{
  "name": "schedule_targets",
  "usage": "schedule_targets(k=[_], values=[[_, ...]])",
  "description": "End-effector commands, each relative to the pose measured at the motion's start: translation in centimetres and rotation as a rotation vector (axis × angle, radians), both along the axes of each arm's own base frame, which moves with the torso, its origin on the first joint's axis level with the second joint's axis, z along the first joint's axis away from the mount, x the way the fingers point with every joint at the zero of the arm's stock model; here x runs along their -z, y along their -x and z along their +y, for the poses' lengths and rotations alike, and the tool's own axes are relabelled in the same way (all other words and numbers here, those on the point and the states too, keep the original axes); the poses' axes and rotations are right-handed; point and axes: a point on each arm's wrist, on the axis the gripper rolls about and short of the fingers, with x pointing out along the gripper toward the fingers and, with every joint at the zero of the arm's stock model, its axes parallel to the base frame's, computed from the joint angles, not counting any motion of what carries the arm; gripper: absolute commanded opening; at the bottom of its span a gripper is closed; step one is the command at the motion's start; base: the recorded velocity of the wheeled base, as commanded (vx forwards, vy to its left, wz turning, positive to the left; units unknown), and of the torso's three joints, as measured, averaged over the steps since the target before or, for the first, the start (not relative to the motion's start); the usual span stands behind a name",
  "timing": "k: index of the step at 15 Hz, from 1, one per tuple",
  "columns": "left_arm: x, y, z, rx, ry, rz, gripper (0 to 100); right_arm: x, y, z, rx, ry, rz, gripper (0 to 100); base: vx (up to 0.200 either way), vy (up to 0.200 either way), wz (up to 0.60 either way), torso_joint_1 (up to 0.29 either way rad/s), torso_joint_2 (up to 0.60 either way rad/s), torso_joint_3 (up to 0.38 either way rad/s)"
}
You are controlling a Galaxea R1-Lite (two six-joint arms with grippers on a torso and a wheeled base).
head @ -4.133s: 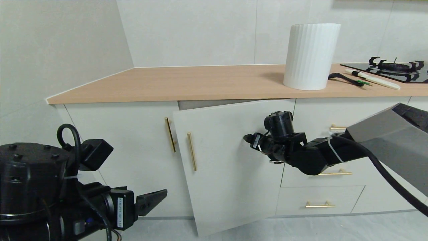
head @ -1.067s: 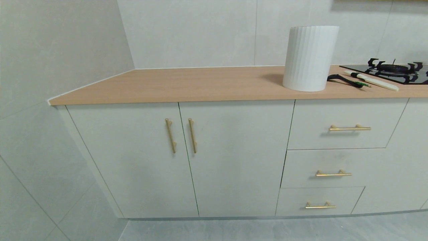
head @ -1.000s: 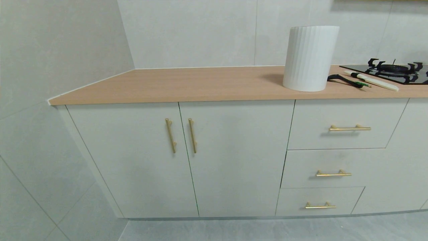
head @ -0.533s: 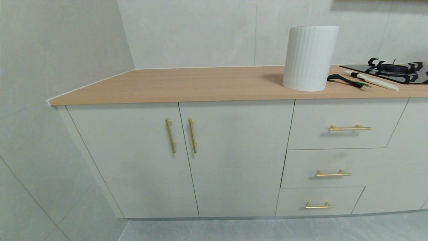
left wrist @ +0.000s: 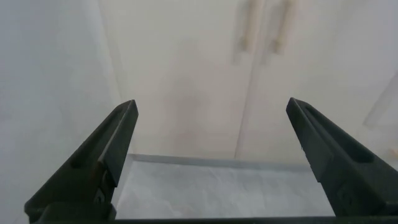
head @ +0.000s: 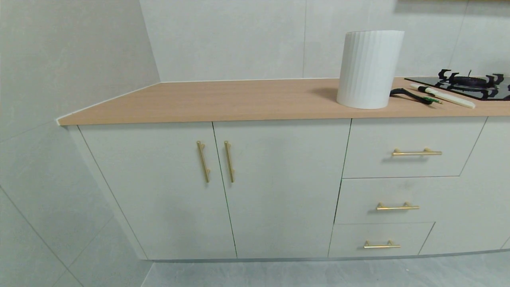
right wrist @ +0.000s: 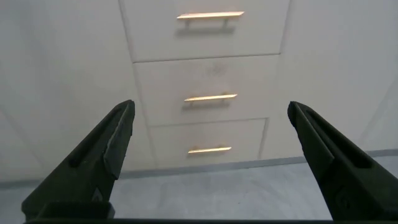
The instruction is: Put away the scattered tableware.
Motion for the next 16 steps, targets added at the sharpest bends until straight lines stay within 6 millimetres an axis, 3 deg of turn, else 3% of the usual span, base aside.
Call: schedule_targets(k=[1, 16], values=[[0.11, -0.02, -0.01, 0.004, -0.001, 0.002, 100, 0.43, -0.1, 0.11, -0.057, 0.012, 0.04, 100, 0.0, 0.0, 0.0, 0.0, 0.0, 0.0], [0.42, -0.14, 0.03, -0.013, -0.026, 0.012, 100, 0.45, -0.07, 0.11, -0.065, 0.009, 0.029, 100, 0.0, 0.0, 0.0, 0.0, 0.0, 0.0]])
